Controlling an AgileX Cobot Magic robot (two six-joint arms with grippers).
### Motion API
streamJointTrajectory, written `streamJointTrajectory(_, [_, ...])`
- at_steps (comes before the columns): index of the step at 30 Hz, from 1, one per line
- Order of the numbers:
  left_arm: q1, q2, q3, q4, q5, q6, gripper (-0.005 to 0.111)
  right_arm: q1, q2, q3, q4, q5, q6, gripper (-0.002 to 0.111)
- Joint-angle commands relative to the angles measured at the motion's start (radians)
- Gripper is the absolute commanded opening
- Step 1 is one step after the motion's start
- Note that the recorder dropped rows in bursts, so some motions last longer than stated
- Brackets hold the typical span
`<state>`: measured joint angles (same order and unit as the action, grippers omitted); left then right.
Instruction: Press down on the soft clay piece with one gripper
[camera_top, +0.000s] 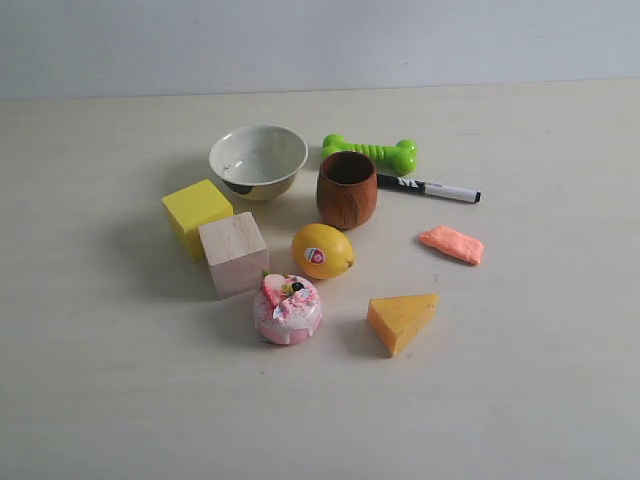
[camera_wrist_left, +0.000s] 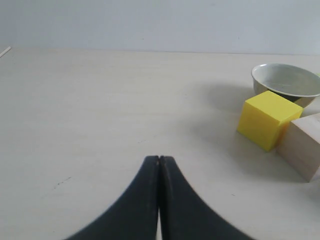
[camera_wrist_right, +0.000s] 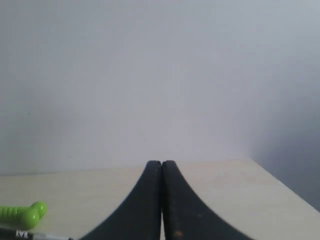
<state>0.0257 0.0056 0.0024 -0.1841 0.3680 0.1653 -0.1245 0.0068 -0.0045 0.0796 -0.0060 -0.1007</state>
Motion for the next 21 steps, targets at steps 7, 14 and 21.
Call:
streamJointTrajectory(7, [-0.005,-0.006,-0.002,-0.004,-0.009,-0.003,0.000,-0.004,-0.007,0.004,0.105,-0.388,0.159,0.000])
streamJointTrajectory(14, [-0.005,-0.006,-0.002,-0.004,-0.009,-0.003,0.000,-0.004,-0.007,-0.006,0.103,-0.453,0.230,0.000])
streamJointTrajectory(21, [-0.005,-0.006,-0.002,-0.004,-0.009,-0.003,0.000,-0.004,0.055,-0.163,0.103,-0.239,0.296,0.000])
